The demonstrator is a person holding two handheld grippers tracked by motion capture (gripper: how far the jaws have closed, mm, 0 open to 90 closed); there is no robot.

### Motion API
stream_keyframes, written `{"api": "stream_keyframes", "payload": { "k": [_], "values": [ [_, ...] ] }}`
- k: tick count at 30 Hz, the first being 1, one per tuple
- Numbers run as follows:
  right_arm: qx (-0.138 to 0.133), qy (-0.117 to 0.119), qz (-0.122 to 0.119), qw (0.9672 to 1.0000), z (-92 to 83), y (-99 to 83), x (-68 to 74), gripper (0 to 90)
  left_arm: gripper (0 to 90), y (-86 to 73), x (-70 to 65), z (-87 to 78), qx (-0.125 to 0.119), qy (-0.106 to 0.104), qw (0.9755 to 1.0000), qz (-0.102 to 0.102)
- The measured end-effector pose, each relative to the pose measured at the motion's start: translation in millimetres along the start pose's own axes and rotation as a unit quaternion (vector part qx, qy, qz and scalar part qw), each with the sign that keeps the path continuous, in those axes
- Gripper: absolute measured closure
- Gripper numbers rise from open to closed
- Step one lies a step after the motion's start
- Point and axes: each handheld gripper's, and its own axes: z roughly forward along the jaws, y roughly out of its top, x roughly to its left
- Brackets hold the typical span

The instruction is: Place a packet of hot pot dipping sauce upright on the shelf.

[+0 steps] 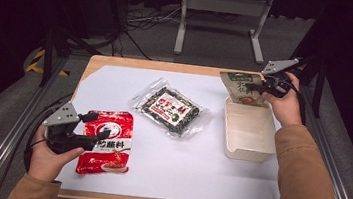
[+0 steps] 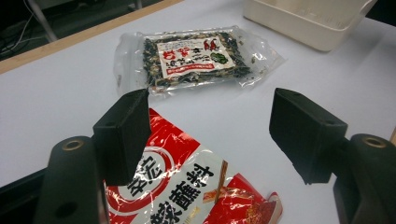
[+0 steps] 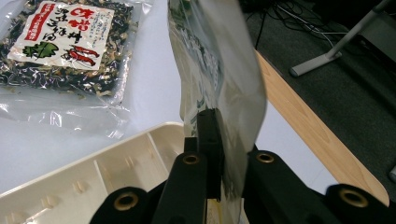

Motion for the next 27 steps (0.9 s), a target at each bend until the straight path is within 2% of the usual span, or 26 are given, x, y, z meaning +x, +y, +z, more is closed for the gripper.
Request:
{"api": "stream_keyframes", "payload": {
  "k": [8, 11, 12, 21, 27],
  "values": [
    [0.01, -0.003, 0.012, 0.9999, 6.1, -5.5, 2.0, 88.2, 29.7, 0.8, -0.6, 1.4, -0.002, -0.002, 1.0, 0.0],
    [-0.007, -0.006, 0.036, 0.9993, 5.7, -13.6, 0.0, 88.8, 29.7, 1.5, -0.2, 2.4, -0.002, -0.003, 1.0, 0.003],
    [-0.007, -0.006, 0.036, 0.9993, 5.7, -13.6, 0.0, 88.8, 29.7, 1.5, -0.2, 2.4, -0.002, -0.003, 1.0, 0.003],
    [0.014, -0.037, 0.07, 0.9968, 2.9, -23.6, -0.8, 87.8, 29.7, 3.8, -1.4, 6.3, 0.0, -0.007, 1.0, 0.004],
    [0.028, -0.048, 0.078, 0.9954, 4.4, -27.0, 1.2, 87.9, 29.7, 5.2, -1.5, 8.4, 0.0, -0.012, 0.9999, 0.006]
  ]
}}
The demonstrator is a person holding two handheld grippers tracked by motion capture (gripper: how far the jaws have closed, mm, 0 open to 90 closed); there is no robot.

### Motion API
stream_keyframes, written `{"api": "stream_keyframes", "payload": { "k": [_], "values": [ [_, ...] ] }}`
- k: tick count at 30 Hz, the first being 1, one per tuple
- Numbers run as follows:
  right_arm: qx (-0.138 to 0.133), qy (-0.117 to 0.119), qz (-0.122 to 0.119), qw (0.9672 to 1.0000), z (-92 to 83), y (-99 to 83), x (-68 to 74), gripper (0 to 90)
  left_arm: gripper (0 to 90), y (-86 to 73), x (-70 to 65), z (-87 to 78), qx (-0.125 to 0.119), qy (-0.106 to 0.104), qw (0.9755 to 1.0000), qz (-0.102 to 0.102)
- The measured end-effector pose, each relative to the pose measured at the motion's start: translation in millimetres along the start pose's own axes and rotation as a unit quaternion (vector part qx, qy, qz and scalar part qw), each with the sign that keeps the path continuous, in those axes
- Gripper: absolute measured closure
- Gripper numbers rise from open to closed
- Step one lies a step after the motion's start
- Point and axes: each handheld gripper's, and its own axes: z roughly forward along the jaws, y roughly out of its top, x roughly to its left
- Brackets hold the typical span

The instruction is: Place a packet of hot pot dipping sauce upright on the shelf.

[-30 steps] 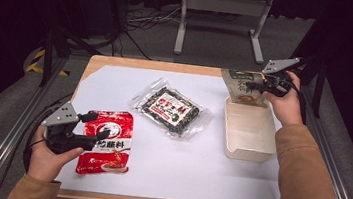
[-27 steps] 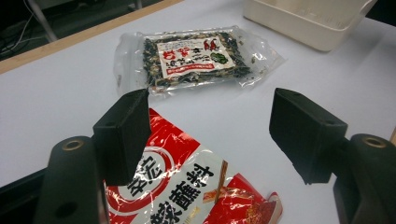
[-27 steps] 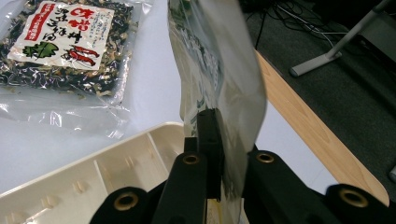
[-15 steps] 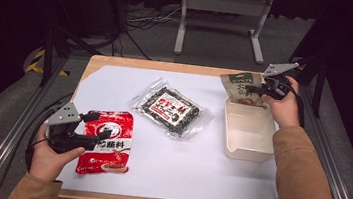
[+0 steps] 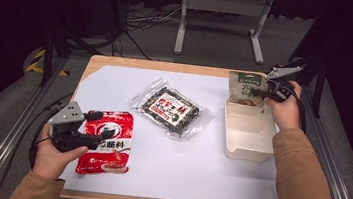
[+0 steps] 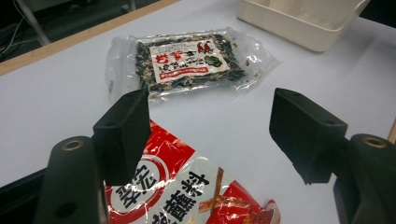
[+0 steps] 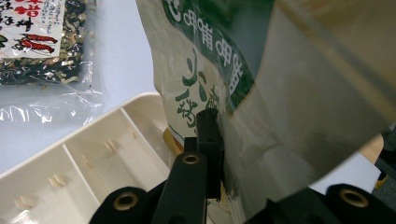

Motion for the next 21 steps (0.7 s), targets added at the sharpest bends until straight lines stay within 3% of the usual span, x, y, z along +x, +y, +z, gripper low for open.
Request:
{"api": "stream_keyframes", "payload": {
  "k": [11, 14, 15, 21],
  "values": [
    [0.019, -0.02, -0.002, 0.9996, 2.6, 0.4, 5.6, 85.9, 29.6, 0.7, 0.5, 2.3, 0.0, -0.001, 1.0, 0.003],
    [0.013, -0.025, 0.001, 0.9996, 1.8, 2.7, 8.8, 73.9, 29.3, 0.8, 1.6, 2.7, 0.001, 0.0, 1.0, 0.0],
    [0.017, -0.04, 0.003, 0.9991, -0.6, 3.5, 10.1, 66.7, 29.3, 0.8, 2.2, 3.3, 0.002, 0.001, 1.0, -0.001],
    [-0.01, -0.059, 0.03, 0.9977, -10.6, 4.6, 11.6, 46.8, 28.9, 2.8, 5.2, 6.5, 0.003, 0.005, 1.0, 0.003]
  ]
}}
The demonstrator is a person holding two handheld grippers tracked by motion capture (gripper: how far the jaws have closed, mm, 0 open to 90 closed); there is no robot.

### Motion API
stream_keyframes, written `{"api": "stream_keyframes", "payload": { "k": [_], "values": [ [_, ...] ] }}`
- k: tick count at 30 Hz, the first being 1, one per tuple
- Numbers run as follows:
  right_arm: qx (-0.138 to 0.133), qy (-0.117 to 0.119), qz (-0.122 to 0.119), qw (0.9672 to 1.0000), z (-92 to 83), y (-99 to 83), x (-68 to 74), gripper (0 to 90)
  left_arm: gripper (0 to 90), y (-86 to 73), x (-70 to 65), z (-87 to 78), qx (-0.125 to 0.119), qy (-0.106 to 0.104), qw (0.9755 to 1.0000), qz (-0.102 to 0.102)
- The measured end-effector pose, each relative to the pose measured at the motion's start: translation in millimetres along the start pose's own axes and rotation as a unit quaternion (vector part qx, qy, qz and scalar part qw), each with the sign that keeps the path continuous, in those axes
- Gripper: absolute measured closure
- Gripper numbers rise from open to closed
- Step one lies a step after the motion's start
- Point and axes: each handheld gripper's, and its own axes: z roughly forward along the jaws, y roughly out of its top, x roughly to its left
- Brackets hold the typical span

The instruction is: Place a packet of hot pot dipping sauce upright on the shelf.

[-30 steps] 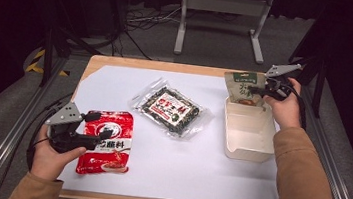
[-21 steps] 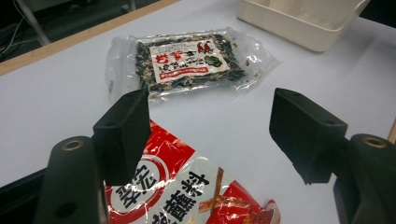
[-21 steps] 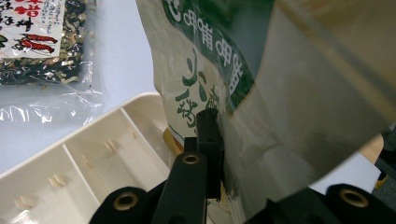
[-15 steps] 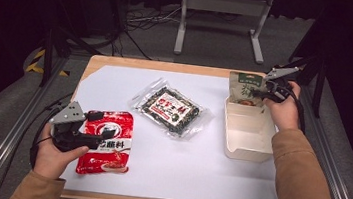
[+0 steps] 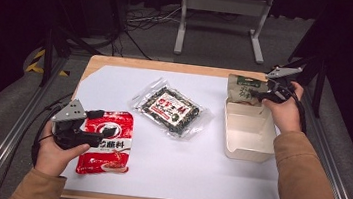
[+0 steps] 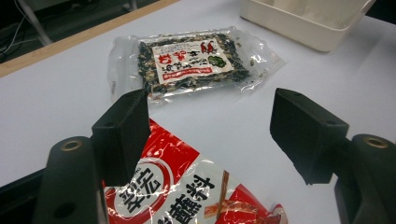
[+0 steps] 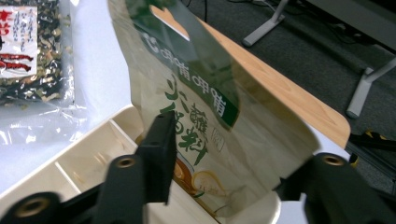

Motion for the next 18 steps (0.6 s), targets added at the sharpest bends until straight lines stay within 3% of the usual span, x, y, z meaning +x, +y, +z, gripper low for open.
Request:
{"api": "stream_keyframes", "payload": {
  "k": [7, 11, 18],
  "values": [
    [-0.022, -0.035, 0.005, 0.9991, -21.7, 1.9, 3.4, 36.5, 27.8, 3.1, 5.1, 3.6, 0.007, 0.012, 0.9999, 0.005],
    [-0.03, -0.042, 0.003, 0.9987, -34.6, -0.7, 6.5, 34.4, 28.0, 5.8, 10.7, 4.7, 0.017, 0.019, 0.9996, 0.014],
    [-0.057, -0.043, -0.002, 0.9974, -56.4, -3.2, 16.8, 34.5, 29.6, 8.4, 18.2, 5.2, 0.03, 0.02, 0.9993, 0.011]
  ]
}}
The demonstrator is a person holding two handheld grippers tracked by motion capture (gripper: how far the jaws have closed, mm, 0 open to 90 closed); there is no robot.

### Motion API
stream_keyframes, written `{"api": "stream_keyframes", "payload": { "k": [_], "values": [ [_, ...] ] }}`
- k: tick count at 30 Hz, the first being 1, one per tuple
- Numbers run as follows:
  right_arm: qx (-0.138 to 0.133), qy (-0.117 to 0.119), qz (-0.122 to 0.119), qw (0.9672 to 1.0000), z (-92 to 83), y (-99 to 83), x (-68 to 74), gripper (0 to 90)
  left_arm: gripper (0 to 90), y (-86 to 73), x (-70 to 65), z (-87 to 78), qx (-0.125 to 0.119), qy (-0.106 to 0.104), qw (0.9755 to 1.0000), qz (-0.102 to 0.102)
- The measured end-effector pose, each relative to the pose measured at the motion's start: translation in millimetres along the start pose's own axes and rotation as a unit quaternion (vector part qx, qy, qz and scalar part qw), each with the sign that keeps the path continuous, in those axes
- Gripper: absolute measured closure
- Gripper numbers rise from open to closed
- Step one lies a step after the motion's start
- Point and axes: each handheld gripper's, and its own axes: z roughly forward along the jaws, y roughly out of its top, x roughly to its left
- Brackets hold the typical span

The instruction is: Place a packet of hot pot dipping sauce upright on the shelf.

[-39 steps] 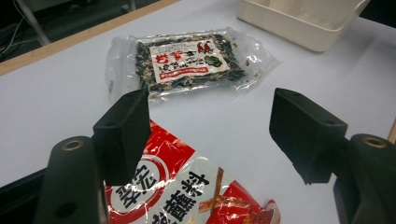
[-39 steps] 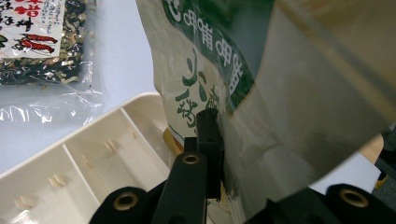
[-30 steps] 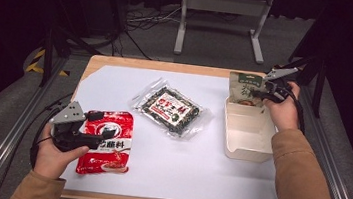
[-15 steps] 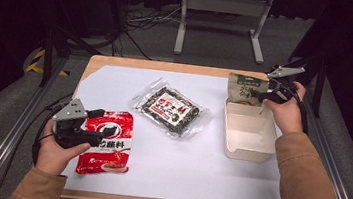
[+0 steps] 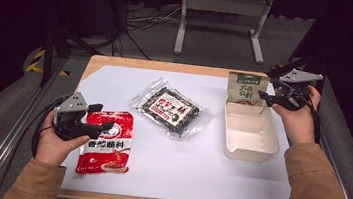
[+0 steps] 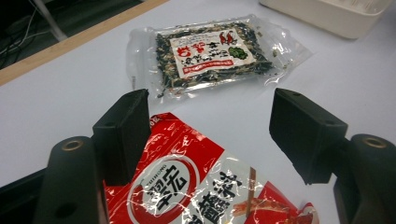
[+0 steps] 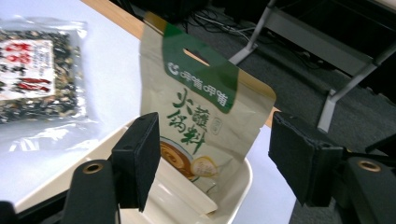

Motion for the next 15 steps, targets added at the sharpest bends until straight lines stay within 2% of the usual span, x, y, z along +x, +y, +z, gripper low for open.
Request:
{"api": "stream_keyframes", "payload": {
  "k": [4, 9, 15],
  "values": [
    [-0.015, 0.015, 0.003, 0.9998, -11.6, 1.3, 7.0, 38.5, 28.1, -0.5, 6.4, 0.7, 0.007, 0.009, 0.9999, -0.004],
    [-0.03, 0.046, -0.008, 0.9985, -22.3, 5.0, 24.3, 43.7, 24.4, -0.8, 15.6, 1.0, 0.015, 0.0, 0.9998, -0.015],
    [-0.044, 0.092, -0.02, 0.9946, -28.6, 10.7, 47.6, 50.1, 22.4, -1.9, 21.8, 1.6, 0.02, 0.004, 0.9997, -0.01]
  ]
}}
